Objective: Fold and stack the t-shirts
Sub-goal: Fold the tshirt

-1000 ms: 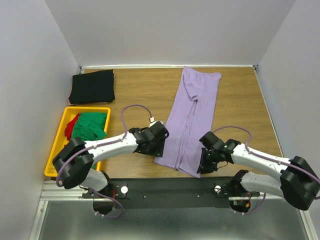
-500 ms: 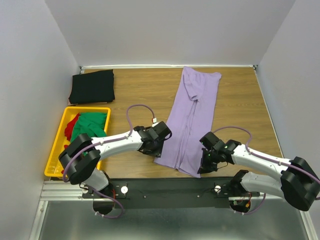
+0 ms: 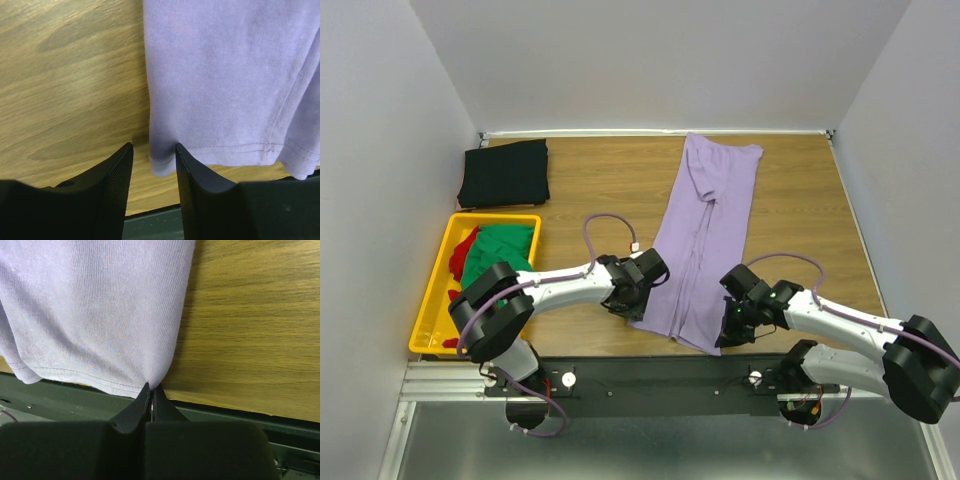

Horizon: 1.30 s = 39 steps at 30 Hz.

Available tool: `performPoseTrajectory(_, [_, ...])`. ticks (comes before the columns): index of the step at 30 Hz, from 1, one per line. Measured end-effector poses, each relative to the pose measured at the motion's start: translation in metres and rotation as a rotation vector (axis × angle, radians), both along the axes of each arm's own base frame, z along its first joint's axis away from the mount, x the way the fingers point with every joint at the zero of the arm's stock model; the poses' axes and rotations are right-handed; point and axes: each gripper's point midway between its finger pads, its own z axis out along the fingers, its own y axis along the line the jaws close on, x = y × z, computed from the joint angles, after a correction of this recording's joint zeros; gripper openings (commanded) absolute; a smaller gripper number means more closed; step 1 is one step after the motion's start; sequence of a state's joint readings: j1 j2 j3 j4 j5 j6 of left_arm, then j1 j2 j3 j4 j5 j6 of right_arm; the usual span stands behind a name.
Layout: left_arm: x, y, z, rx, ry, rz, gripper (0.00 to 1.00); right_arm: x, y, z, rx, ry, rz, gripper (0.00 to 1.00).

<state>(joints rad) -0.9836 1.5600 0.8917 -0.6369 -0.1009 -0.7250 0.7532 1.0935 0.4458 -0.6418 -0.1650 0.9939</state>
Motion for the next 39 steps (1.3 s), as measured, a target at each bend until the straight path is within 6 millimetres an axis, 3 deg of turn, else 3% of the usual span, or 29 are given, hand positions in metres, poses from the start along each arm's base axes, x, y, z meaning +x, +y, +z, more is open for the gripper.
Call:
performPoseTrajectory(11, [-0.008, -0.005, -0.004, 0.007, 0.012, -0.029, 0.36, 0.0, 0.0, 0.0, 0.0, -0.001, 0.001, 0.03])
performPoseTrajectory(12, [-0.008, -0.005, -0.004, 0.007, 0.012, -0.032, 0.28, 0.0, 0.0, 0.0, 0.001, -0.001, 0.001, 0.03])
performPoseTrajectory(20, [-0.013, -0.011, -0.004, -0.008, 0.015, -0.043, 0.0, 0.0, 0.0, 0.0, 0.001, -0.005, 0.011, 0.02])
performPoseTrajectory(27, [-0.031, -0.013, -0.003, -0.006, 0.029, -0.065, 0.0, -0.007, 0.0, 0.001, 0.015, 0.014, 0.068, 0.01])
performPoseTrajectory(30, [-0.056, -0.013, -0.003, -0.007, 0.057, -0.102, 0.0, -0.017, -0.004, 0.006, 0.01, 0.043, 0.098, 0.01])
performPoseTrajectory(34, [-0.085, -0.008, 0.001, -0.028, 0.106, -0.129, 0.0, -0.014, -0.005, 0.03, 0.01, 0.012, 0.116, 0.01])
performPoseTrajectory(36, [-0.083, -0.011, 0.009, -0.044, 0.106, -0.121, 0.0, -0.002, -0.006, 0.043, -0.023, -0.036, 0.11, 0.01])
performPoseTrajectory(39, [-0.06, -0.028, 0.028, -0.097, 0.069, -0.089, 0.0, 0.025, -0.006, 0.061, -0.089, -0.119, 0.099, 0.01])
